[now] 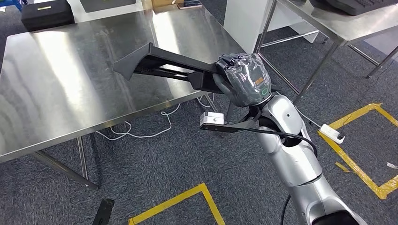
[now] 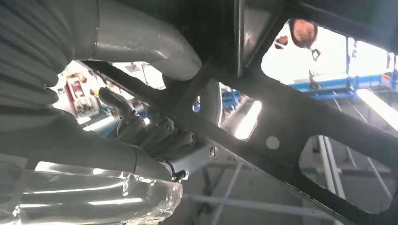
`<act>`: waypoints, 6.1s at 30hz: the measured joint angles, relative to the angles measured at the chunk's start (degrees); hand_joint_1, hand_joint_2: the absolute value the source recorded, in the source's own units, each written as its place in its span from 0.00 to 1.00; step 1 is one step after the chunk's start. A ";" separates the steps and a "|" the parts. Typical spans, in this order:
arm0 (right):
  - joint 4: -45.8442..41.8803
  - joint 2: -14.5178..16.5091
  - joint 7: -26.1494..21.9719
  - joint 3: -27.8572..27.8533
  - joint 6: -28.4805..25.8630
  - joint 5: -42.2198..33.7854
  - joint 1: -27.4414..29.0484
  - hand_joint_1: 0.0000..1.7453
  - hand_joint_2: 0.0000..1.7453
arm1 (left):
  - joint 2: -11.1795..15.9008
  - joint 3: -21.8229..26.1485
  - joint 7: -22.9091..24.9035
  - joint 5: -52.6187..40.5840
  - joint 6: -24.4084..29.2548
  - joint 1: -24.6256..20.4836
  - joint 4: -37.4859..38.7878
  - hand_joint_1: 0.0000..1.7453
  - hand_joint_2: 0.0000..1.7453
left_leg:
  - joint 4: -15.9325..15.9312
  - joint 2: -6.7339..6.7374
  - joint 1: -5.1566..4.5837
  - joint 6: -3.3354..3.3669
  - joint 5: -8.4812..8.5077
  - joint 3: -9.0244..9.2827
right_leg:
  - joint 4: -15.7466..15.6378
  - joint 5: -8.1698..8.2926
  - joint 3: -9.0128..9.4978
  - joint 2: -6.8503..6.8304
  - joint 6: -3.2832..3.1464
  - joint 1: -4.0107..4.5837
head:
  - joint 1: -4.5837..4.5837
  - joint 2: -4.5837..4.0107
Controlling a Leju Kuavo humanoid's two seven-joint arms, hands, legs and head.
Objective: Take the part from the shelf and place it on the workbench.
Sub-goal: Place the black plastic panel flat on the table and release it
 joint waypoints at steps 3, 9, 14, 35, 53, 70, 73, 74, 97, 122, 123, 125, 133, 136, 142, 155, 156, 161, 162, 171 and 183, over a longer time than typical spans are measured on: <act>0.24 -0.07 -0.01 0.11 0.18 0.27 -0.74 0.95 1.00 | 0.03 0.07 -0.03 -0.13 0.02 -0.12 -0.01 0.00 1.00 | -0.07 -0.16 -0.27 0.80 -0.73 0.86 | 11.75 -3.24 -7.39 -0.08 -0.39 -0.01 | 0.17 0.01; 0.64 -0.21 -0.01 0.53 0.27 0.97 -0.92 0.95 1.00 | -0.38 0.19 -1.02 -0.38 -0.11 -0.30 -0.02 0.00 1.00 | -0.04 -0.80 -1.66 1.13 -2.45 2.90 | 0.25 4.09 -6.65 0.05 -1.68 2.08 | 0.29 0.01; 0.69 -0.14 0.01 0.88 0.24 1.46 -1.11 0.95 1.00 | -0.64 0.26 -1.05 -0.73 0.02 -0.56 -0.04 0.00 1.00 | 1.56 -0.93 -1.68 0.21 -3.64 3.13 | -4.43 6.13 -3.26 -0.01 -3.54 1.46 | 0.36 0.01; 2.56 1.83 0.80 4.43 -0.27 4.06 0.56 0.95 1.00 | -0.30 0.64 -0.62 -0.76 0.99 -1.09 -0.07 0.00 1.00 | 0.99 -0.83 1.92 -1.60 -0.61 -0.37 | 14.78 -3.51 -10.76 -0.92 0.22 -0.71 | 0.36 0.00; 5.41 2.82 2.02 5.75 -0.48 5.13 -0.61 0.95 1.00 | -0.16 0.73 -0.77 -0.72 1.17 -0.61 -0.07 0.00 1.00 | 11.19 0.58 1.77 -3.93 -4.32 -5.62 | -2.34 2.99 -2.01 -2.04 -2.53 -0.20 | 0.07 0.00; 21.78 0.16 3.67 0.40 -6.26 8.39 -9.13 0.95 1.00 | -0.04 1.04 -1.03 -1.19 1.20 -0.69 -0.06 0.00 1.00 | 1.29 -3.27 1.62 -1.69 -0.44 -0.82 | 1.15 1.47 -3.58 0.30 1.45 -1.15 | 0.93 0.00; 22.51 -0.17 3.73 0.15 -6.74 8.79 -9.09 0.95 1.00 | -0.01 1.07 -0.87 -1.43 1.24 -0.66 -0.06 0.00 1.00 | 1.30 -4.06 1.53 -2.67 -0.22 -1.34 | -1.55 2.34 -2.25 0.52 0.69 -0.74 | 0.85 0.01; 22.60 -0.34 3.65 0.00 -6.81 8.74 -9.04 0.95 1.00 | 0.04 1.08 -0.81 -1.49 1.21 -0.63 -0.06 0.00 1.00 | 1.33 -4.14 1.65 -2.92 -0.27 -1.51 | -1.51 2.40 -2.30 0.24 0.28 -0.88 | 0.80 0.01; 22.82 -1.56 3.77 -1.84 -6.68 12.14 -9.17 0.95 1.00 | 0.54 1.36 -1.22 -1.37 0.19 -1.20 -0.25 0.00 1.00 | 2.06 0.94 -0.23 -1.84 -0.74 -1.76 | -1.37 1.75 -1.94 -2.87 -2.13 1.08 | 0.46 0.00; 28.58 0.65 1.69 -1.33 -8.14 11.26 -15.57 0.95 1.00 | -2.23 1.79 2.95 -0.89 3.64 -5.44 -0.74 0.00 1.00 | -0.05 0.60 0.74 0.14 0.04 -0.14 | 3.22 -0.21 -4.36 -1.48 -1.08 0.44 | 0.57 0.00; 28.78 0.82 2.02 -1.17 -8.40 11.48 -15.38 0.95 1.00 | -2.47 1.81 2.95 -0.82 3.66 -5.65 -0.75 0.00 1.00 | -0.12 0.43 0.81 0.21 0.03 -0.07 | 7.09 -1.68 -6.32 -1.02 -1.07 0.23 | 0.63 0.00; 29.09 1.05 2.51 -0.87 -8.33 11.90 -14.66 0.95 1.00 | -2.85 1.90 2.85 -0.60 3.67 -5.73 -0.75 0.00 1.00 | -0.07 -0.02 0.96 0.04 -0.14 -0.04 | 13.37 -3.47 -9.89 -0.78 -0.57 -0.34 | 0.71 0.00; 29.58 1.97 2.90 0.17 -6.95 12.47 -13.83 0.95 1.00 | -3.21 2.28 2.31 0.02 3.85 -5.55 -0.75 0.00 1.00 | 1.07 -1.58 1.66 -2.80 -1.66 0.04 | -1.39 2.83 -3.24 0.00 1.45 -1.74 | 0.69 0.02; 29.73 2.31 2.69 0.25 -6.87 12.35 -13.83 0.95 1.00 | -3.17 2.36 2.14 0.09 4.13 -5.47 -0.75 0.00 1.00 | 3.51 -0.78 2.06 -3.42 -3.13 -0.86 | -1.29 2.24 -2.64 -0.01 0.01 -1.78 | 0.42 0.01; 30.02 3.10 2.56 0.64 -6.84 12.33 -13.60 0.95 1.00 | -3.16 2.37 1.96 0.44 4.20 -5.12 -0.75 0.00 1.00 | 17.38 0.07 1.83 -2.78 -5.27 -10.35 | -1.32 0.44 -0.47 0.01 -2.17 -0.41 | 0.27 0.01; 30.22 3.31 2.63 1.01 -6.66 12.49 -13.59 0.95 1.00 | -3.09 2.46 1.79 0.44 4.32 -4.89 -0.78 0.00 1.00 | -0.48 -0.21 0.49 1.04 0.14 -0.42 | 12.73 -5.29 -6.93 -0.24 -0.54 0.11 | 0.32 0.00; 30.26 3.22 2.67 1.03 -6.61 12.52 -13.29 0.95 1.00 | -3.16 2.47 1.81 0.44 4.32 -4.74 -0.77 0.00 1.00 | -0.46 -0.37 0.53 0.82 -0.23 -0.06 | 14.17 -5.60 -8.56 -0.25 -0.30 -0.10 | 0.32 0.00; 30.36 2.58 2.90 1.12 -6.28 12.61 -12.64 0.95 1.00 | -3.21 2.48 1.91 0.42 4.33 -4.47 -0.77 0.00 1.00 | -0.31 -0.96 0.74 -1.00 -2.45 2.23 | -1.28 4.00 -5.49 -0.64 2.31 -1.06 | 0.42 0.00; 30.39 2.53 2.92 1.19 -6.22 12.67 -12.55 0.95 1.00 | -3.21 2.48 1.93 0.42 4.34 -4.44 -0.76 0.00 1.00 | -0.18 -0.95 0.66 -1.39 -2.78 2.34 | -2.73 4.74 -5.01 -0.70 1.58 -0.92 | 0.40 0.01; 30.21 2.31 2.94 1.29 -6.14 12.44 -12.19 0.95 1.00 | -3.18 2.43 1.95 0.44 4.41 -4.51 -0.81 0.00 1.00 | 16.67 0.06 1.40 -3.80 -8.36 -8.23 | -3.05 2.40 -1.40 -0.25 -2.27 -1.03 | 0.07 0.00; 29.63 1.65 3.04 1.36 -6.18 12.17 -12.26 0.95 1.00 | -3.33 3.79 -12.67 9.07 7.07 -5.06 -1.88 0.00 1.00 | -1.03 0.01 0.56 0.15 1.57 -0.99 | 2.61 -2.68 -0.01 -0.06 -0.28 0.24 | 0.12 0.01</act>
